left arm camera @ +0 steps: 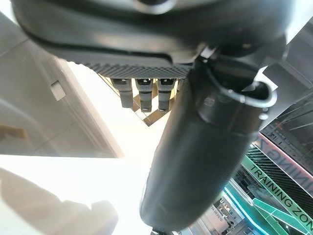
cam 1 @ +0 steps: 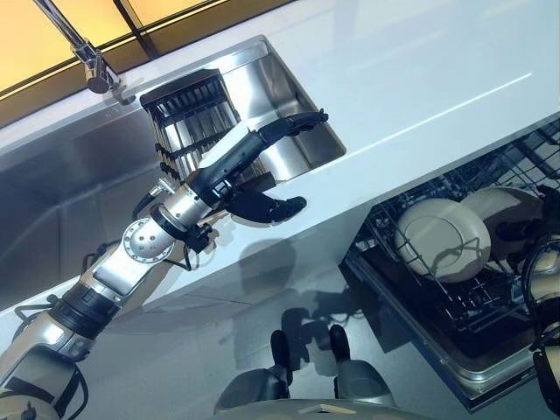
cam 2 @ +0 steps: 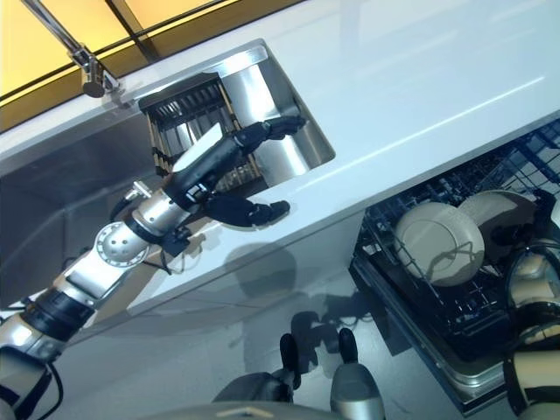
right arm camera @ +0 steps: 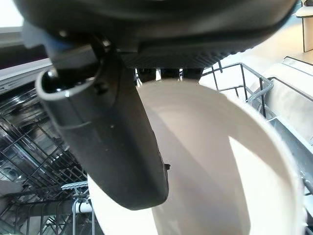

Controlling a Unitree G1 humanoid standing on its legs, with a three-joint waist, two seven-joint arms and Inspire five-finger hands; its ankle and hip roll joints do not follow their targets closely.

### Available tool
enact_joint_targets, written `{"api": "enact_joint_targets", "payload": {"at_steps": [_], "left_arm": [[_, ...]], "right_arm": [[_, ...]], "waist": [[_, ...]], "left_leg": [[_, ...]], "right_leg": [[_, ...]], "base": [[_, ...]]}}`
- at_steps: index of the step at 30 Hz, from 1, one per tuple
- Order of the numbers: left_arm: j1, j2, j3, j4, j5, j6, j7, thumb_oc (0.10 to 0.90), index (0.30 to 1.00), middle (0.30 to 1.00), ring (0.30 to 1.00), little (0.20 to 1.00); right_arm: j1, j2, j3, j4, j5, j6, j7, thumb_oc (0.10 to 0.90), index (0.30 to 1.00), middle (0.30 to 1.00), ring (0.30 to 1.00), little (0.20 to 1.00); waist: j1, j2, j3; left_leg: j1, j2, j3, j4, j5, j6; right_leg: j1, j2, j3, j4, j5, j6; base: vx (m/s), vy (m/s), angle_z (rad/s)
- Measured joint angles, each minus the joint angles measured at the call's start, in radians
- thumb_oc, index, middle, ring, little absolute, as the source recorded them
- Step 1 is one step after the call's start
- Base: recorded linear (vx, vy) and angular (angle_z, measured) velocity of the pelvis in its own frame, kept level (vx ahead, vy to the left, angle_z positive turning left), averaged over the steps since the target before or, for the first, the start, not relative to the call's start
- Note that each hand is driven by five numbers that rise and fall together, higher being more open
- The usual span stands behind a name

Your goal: Pick up plates and place into dishwasher.

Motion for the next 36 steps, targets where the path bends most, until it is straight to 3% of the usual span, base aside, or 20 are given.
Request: {"api": "enact_joint_targets", "payload": {"at_steps": [11, 25, 32, 33, 34, 36], "left_arm": [[0.0, 0.0, 0.0, 0.0, 0.0, -0.002, -0.021, 0.8, 0.9, 0.9, 0.9, 0.9], [0.001, 0.0, 0.001, 0.0, 0.0, -0.042, -0.031, 0.8, 0.9, 0.9, 0.9, 0.9], [0.001, 0.0, 0.001, 0.0, 0.0, -0.045, -0.049, 0.8, 0.9, 0.9, 0.9, 0.9], [0.001, 0.0, 0.001, 0.0, 0.0, -0.045, -0.05, 0.8, 0.9, 0.9, 0.9, 0.9], [0.001, 0.0, 0.001, 0.0, -0.001, -0.045, -0.051, 0.8, 0.9, 0.9, 0.9, 0.9], [0.001, 0.0, 0.001, 0.0, -0.001, -0.045, -0.057, 0.8, 0.9, 0.9, 0.9, 0.9]], "right_arm": [[0.042, -0.002, -0.008, -0.074, -0.058, 0.002, -0.018, 0.8, 0.9, 0.9, 0.9, 0.9], [0.128, -0.046, -0.135, -0.179, -0.081, 0.029, -0.113, 0.8, 0.9, 0.9, 0.9, 0.9], [0.235, -0.05, -0.203, -0.22, -0.086, 0.025, -0.127, 0.8, 0.9, 0.9, 0.9, 0.9], [0.254, -0.049, -0.204, -0.223, -0.086, 0.024, -0.126, 0.402, 0.559, 0.559, 0.559, 0.502], [0.265, -0.049, -0.204, -0.223, -0.086, 0.023, -0.126, 0.1, 0.3, 0.3, 0.3, 0.2], [0.288, -0.049, -0.206, -0.223, -0.086, 0.018, -0.115, 0.1, 0.3, 0.3, 0.3, 0.2]], "waist": [[-0.007, -0.014, 0.009], [-0.007, -0.023, 0.009], [-0.019, -0.079, -0.011], [-0.022, -0.092, -0.02], [-0.026, -0.1, -0.025], [-0.029, -0.113, -0.034]], "left_leg": [[0.02, 0.0, 0.0, 0.0, -0.002, 0.001], [0.044, 0.0, 0.006, 0.0, -0.007, 0.002], [0.053, 0.0, 0.018, 0.0, -0.01, 0.003], [0.054, 0.0, 0.022, 0.0, -0.012, 0.003], [0.055, 0.0, 0.025, 0.0, -0.012, 0.003], [0.059, 0.001, 0.032, 0.0, -0.015, 0.003]], "right_leg": [[0.021, 0.0, 0.002, 0.0, 0.001, -0.001], [0.043, 0.0, 0.008, 0.0, 0.001, 0.0], [0.045, 0.002, 0.032, 0.0, 0.001, 0.0], [0.045, 0.002, 0.034, 0.0, 0.001, 0.0], [0.044, 0.002, 0.037, 0.0, 0.001, 0.0], [0.046, 0.003, 0.044, 0.0, 0.001, 0.0]], "base": [[0.0, 0.003, 0.0], [0.02, 0.031, -0.01], [0.01, 0.028, -0.07], [0.02, 0.008, -0.09], [0.03, -0.001, -0.08], [0.03, -0.008, -0.09]]}}
